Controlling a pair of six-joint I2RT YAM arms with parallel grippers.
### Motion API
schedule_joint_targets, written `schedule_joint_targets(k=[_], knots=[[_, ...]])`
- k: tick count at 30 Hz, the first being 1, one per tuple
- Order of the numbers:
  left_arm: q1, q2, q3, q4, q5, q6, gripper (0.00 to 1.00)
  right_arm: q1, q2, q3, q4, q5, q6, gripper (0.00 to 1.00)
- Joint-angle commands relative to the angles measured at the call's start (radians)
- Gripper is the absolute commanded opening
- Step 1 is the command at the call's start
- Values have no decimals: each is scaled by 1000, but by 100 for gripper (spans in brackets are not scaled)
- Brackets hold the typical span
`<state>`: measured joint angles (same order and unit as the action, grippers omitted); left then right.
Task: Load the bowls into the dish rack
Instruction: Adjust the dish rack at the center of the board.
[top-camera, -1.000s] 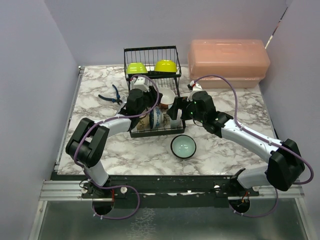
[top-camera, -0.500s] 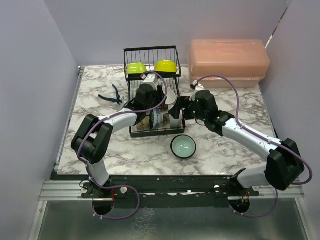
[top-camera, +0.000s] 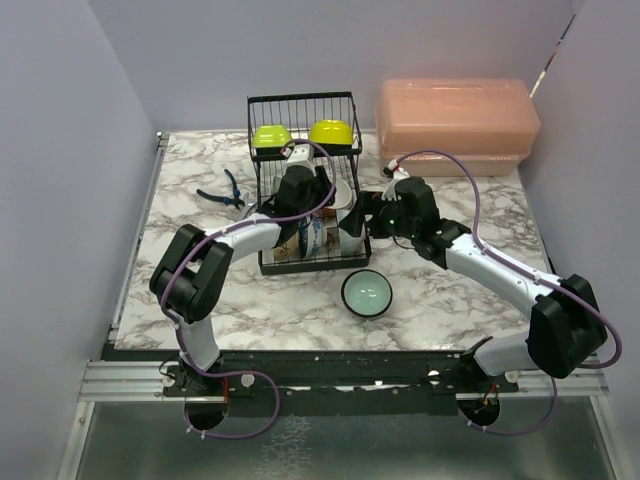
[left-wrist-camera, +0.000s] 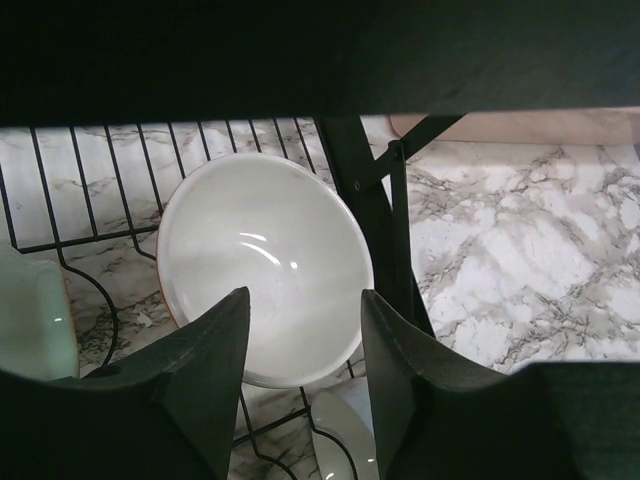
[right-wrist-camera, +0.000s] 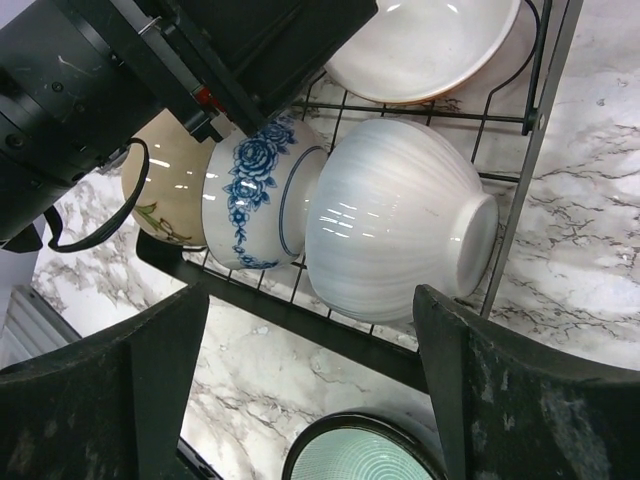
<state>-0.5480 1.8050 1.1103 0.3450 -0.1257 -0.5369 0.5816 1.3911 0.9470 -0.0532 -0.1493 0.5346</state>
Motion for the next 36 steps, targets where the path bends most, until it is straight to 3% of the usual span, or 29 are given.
schedule_joint_targets(k=[1, 6, 14, 19, 24, 30, 36], knots=[[0, -13, -50, -51, -56, 18, 51, -12, -3, -21, 17, -31, 11, 86], [-10, -60, -92, 21, 7, 167, 52, -40, -5, -58, 42, -68, 26, 86], [-10, -169, -154, 81, 63, 235, 53, -213, 95, -181, 270, -330, 162, 81], [-10, -292, -226, 108, 107, 221, 54, -215, 188, -148, 284, -411, 139, 78], [-10, -437, -312, 112, 72, 224, 57, -215, 197, -180, 305, -475, 129, 63], [-7, -594, -398, 84, 12, 237, 60, -213, 137, -251, 319, -525, 124, 63], [1, -676, -436, 31, -9, 238, 61, -188, 125, -310, 350, -564, 141, 56]])
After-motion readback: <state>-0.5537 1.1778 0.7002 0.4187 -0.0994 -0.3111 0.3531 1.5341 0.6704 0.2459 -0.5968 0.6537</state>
